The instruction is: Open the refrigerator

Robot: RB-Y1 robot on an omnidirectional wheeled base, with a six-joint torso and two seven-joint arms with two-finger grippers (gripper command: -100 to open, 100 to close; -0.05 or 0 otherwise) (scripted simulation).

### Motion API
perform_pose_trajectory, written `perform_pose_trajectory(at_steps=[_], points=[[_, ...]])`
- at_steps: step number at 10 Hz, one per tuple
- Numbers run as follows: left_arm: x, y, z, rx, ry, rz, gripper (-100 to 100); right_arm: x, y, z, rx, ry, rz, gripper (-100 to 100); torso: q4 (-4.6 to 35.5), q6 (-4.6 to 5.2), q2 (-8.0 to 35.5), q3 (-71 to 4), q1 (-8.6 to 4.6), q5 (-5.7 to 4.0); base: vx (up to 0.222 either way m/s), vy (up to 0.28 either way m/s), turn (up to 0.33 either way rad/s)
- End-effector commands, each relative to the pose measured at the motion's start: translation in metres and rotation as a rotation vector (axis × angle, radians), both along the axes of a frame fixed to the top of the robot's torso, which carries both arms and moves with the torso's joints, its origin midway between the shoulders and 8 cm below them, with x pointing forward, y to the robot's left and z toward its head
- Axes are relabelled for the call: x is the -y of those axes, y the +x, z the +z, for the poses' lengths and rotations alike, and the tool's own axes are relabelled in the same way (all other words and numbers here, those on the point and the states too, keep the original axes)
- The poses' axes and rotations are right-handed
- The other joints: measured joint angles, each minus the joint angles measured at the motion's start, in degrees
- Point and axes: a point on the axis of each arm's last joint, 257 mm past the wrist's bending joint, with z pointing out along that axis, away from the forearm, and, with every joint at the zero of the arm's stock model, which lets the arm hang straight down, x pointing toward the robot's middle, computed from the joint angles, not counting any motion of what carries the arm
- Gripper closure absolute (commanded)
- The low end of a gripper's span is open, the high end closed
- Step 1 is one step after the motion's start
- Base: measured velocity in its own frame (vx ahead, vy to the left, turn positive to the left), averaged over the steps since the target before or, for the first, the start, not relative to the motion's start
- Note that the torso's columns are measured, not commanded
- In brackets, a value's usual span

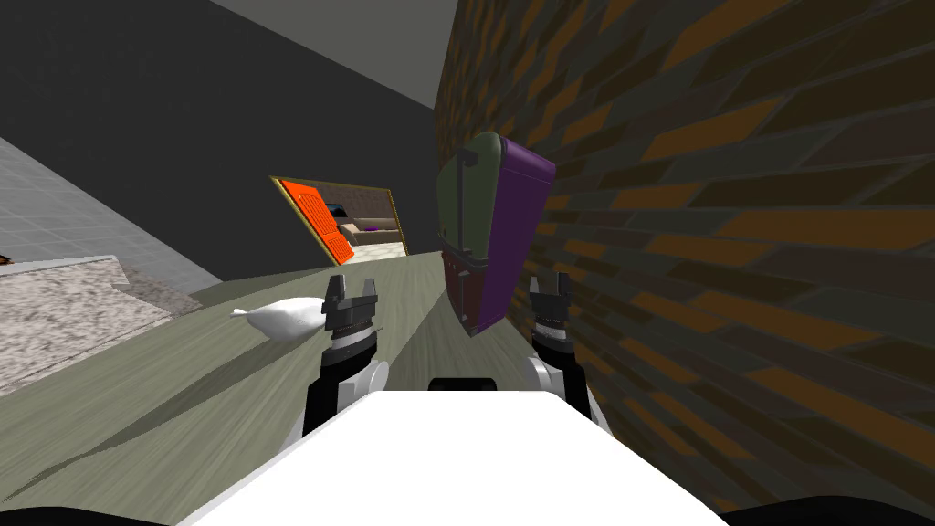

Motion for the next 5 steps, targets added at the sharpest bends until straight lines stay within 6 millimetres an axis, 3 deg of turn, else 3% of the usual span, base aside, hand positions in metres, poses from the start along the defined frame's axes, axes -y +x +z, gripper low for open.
perform_pose_trajectory(at_steps=[1,5], points=[[0.0000,0.0000,0.0000,0.000,0.000,0.000,0,0.0000,0.0000,0.0000,0.000,0.000,0.000,0,2.35,0.00,2.32,-4.67,0.00,0.00,0.000,0.000,0.000],[0.0000,-0.0001,0.0001,0.000,0.000,0.000,0,0.0000,-0.0001,0.0001,0.000,0.000,0.000,0,18.46,0.00,18.45,-36.92,0.00,0.00,0.000,0.000,0.000]])
